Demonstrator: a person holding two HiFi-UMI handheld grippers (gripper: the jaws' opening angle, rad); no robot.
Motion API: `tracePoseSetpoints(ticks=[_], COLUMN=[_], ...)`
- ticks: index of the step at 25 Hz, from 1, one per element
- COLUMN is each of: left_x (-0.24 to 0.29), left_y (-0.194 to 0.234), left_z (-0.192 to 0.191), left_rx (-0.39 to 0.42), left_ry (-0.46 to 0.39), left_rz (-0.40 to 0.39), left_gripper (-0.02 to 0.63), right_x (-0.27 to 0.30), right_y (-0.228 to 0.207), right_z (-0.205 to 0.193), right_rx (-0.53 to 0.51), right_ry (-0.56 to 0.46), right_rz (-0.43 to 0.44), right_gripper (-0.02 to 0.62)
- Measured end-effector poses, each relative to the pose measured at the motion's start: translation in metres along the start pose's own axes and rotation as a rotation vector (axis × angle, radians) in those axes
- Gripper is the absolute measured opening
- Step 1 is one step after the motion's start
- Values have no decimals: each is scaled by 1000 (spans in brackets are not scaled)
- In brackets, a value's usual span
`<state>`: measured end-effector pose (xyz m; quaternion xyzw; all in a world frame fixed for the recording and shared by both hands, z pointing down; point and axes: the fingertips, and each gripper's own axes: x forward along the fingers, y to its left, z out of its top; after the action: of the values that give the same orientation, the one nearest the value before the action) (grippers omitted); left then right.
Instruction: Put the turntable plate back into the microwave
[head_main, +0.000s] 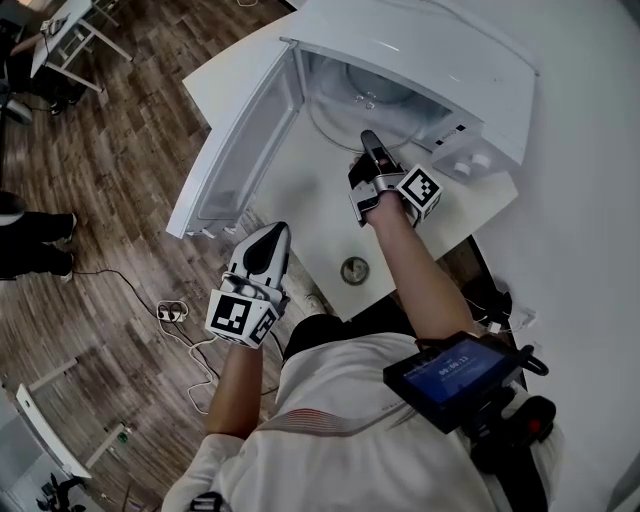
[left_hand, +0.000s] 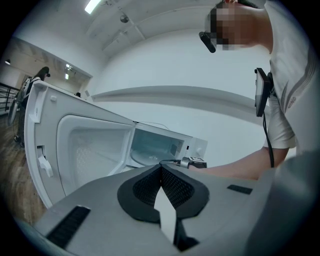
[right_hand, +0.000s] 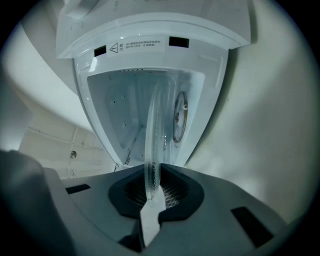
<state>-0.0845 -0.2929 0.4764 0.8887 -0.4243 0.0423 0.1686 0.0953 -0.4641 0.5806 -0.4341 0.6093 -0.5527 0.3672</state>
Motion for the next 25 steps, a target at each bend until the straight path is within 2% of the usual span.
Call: tracePoseSetpoints(ticks=[16, 25], left_x=[6, 8], left_y=[6, 8], left_z=[-10, -12], left_rx=[-24, -35], left_ry=[22, 32], left_rz=[32, 38], left_gripper=[11, 11], right_x=[44, 51], right_y=[-21, -27], right_z=[32, 35], right_rx=[62, 84], right_ry=[-129, -142], right_rz=[-54, -75], right_gripper=[29, 29])
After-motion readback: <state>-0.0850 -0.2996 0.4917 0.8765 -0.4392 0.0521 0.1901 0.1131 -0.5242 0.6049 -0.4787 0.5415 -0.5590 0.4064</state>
